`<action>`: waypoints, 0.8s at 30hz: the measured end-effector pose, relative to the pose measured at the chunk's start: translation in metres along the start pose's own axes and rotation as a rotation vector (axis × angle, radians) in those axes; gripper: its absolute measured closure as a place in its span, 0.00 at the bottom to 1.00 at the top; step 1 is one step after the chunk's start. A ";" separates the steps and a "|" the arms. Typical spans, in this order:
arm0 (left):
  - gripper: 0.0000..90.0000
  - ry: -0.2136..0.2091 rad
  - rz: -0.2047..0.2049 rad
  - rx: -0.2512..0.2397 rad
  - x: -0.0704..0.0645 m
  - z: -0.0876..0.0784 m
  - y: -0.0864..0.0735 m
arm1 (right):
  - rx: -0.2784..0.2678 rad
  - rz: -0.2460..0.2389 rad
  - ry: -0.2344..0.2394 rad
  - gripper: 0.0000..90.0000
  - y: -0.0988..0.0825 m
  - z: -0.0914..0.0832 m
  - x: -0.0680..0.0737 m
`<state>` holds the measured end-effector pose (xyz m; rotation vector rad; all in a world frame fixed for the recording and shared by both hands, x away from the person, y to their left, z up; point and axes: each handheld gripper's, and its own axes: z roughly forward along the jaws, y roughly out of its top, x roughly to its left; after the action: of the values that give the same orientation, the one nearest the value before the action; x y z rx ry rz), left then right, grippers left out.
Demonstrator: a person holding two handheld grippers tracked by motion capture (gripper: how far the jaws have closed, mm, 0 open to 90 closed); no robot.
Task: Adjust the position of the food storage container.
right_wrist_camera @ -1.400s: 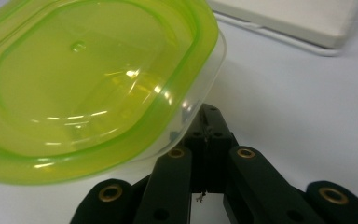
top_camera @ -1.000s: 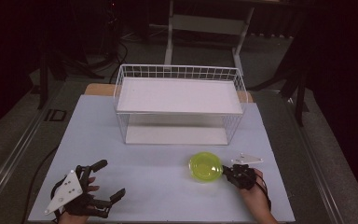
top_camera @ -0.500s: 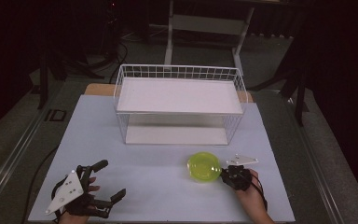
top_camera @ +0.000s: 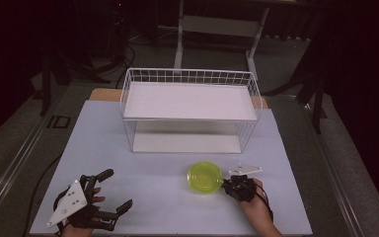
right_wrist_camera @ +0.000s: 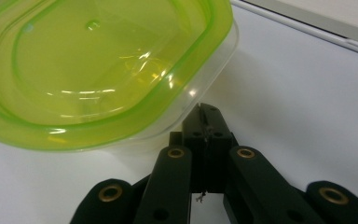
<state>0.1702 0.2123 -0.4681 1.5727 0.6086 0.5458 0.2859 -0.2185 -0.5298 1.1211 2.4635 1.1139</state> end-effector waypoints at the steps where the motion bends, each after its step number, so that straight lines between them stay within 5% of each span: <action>1: 0.00 -0.001 0.002 0.001 0.000 0.000 0.000 | 0.002 0.001 0.006 1.00 0.001 0.001 0.002; 24: 0.00 -0.007 0.011 0.011 -0.001 0.001 0.000 | 0.017 -0.052 0.055 1.00 0.013 0.020 0.028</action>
<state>0.1700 0.2113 -0.4684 1.5887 0.5993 0.5460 0.2835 -0.1821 -0.5314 1.0387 2.5337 1.1256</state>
